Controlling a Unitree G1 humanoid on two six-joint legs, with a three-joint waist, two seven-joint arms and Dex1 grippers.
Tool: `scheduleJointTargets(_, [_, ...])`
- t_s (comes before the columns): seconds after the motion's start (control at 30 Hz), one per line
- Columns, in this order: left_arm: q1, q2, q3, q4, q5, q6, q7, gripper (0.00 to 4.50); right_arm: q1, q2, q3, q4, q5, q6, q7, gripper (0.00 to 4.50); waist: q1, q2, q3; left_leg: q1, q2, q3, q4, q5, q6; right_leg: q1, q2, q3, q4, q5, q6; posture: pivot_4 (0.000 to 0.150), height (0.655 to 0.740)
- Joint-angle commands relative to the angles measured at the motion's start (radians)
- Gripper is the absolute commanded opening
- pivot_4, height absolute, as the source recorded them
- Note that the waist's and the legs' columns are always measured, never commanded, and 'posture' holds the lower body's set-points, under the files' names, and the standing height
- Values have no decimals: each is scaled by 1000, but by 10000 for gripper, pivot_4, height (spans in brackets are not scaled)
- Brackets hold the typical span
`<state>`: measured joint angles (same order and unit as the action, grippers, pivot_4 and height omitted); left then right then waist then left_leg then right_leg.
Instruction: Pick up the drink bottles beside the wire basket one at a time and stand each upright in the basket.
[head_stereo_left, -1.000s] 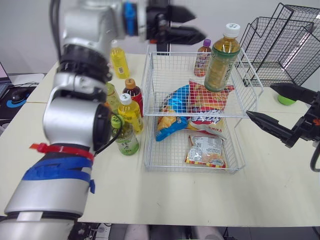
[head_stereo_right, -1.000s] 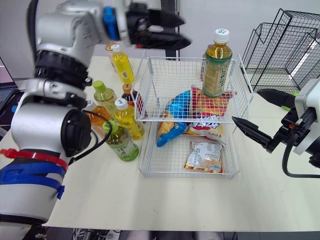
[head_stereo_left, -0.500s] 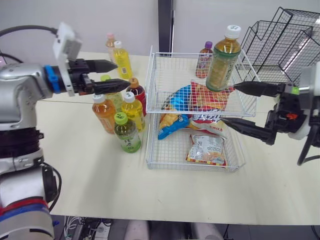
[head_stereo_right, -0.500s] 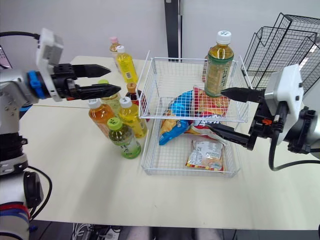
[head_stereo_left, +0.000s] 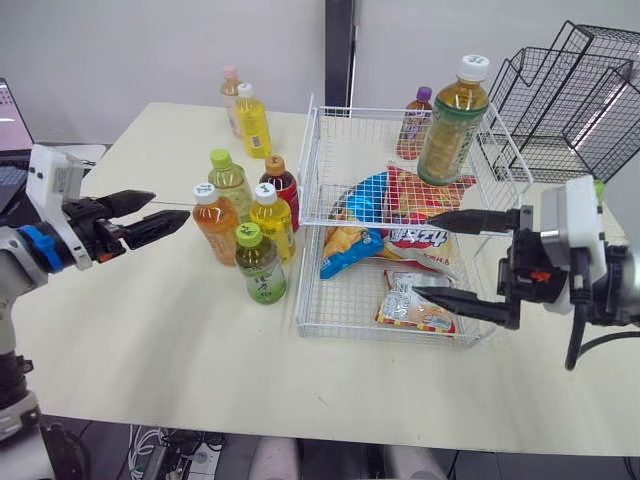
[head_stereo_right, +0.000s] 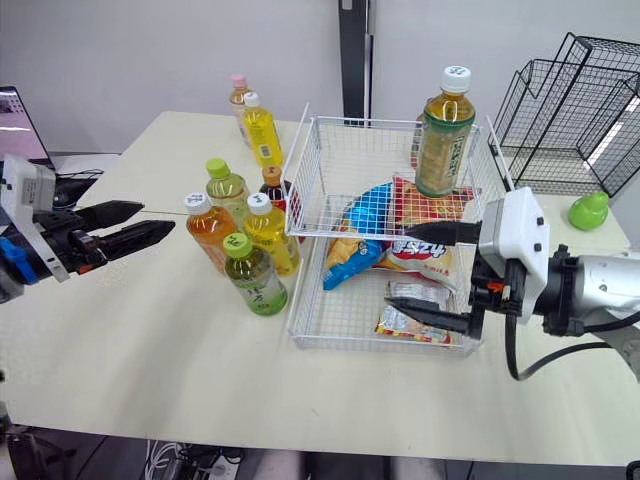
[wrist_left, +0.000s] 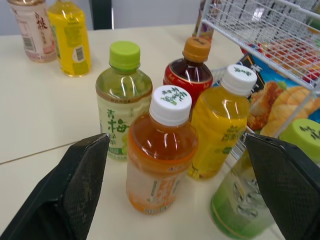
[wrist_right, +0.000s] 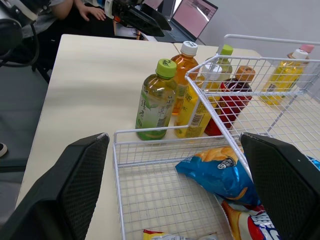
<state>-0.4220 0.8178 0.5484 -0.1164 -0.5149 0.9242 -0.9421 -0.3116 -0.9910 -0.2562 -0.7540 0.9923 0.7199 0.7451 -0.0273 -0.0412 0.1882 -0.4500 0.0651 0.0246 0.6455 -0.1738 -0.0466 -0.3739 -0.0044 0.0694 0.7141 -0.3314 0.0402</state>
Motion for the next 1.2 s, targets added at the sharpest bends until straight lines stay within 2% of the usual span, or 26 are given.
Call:
scheduleJointTargets(0.03, [-26,-92,-12,-97,-40,-19,136,44813,41,11,-25,-57,-1,-8,-35,45000,1,-1,-1,0,0,0,0,0,0,1,0,0,0,0,0,1500,7300])
scheduleJointTargets(0.17, [-41,-167,-57,-127,21,-110,276,44813,-38,-8,-14,15,5,7,-32,45000,-4,-1,-1,0,-1,0,1,0,0,0,1,0,0,0,0,1500,7300])
scheduleJointTargets(0.37, [-73,-230,-128,-111,117,-225,455,44813,-36,-12,3,35,-20,4,-7,45000,-4,-2,-1,2,-1,0,-1,0,0,0,2,1,0,0,0,1500,7300])
scheduleJointTargets(0.47, [-74,-242,-155,-124,132,-217,507,44813,-30,-15,-9,34,-19,6,5,45000,-4,-2,-1,1,-2,1,-1,0,0,0,2,1,-1,0,0,1500,7300])
scheduleJointTargets(0.97, [-66,-236,-242,-159,172,-182,598,44813,1,-15,-32,3,-12,5,16,45000,-4,-2,-1,1,-2,1,-1,0,0,1,2,1,-1,0,0,1500,7300])
scheduleJointTargets(1.2, [-62,-237,-249,-144,155,-147,598,23906,-4,-12,-34,7,-10,3,14,45000,-3,-2,-1,1,-2,1,-1,0,0,1,2,1,-1,0,0,1500,7300])
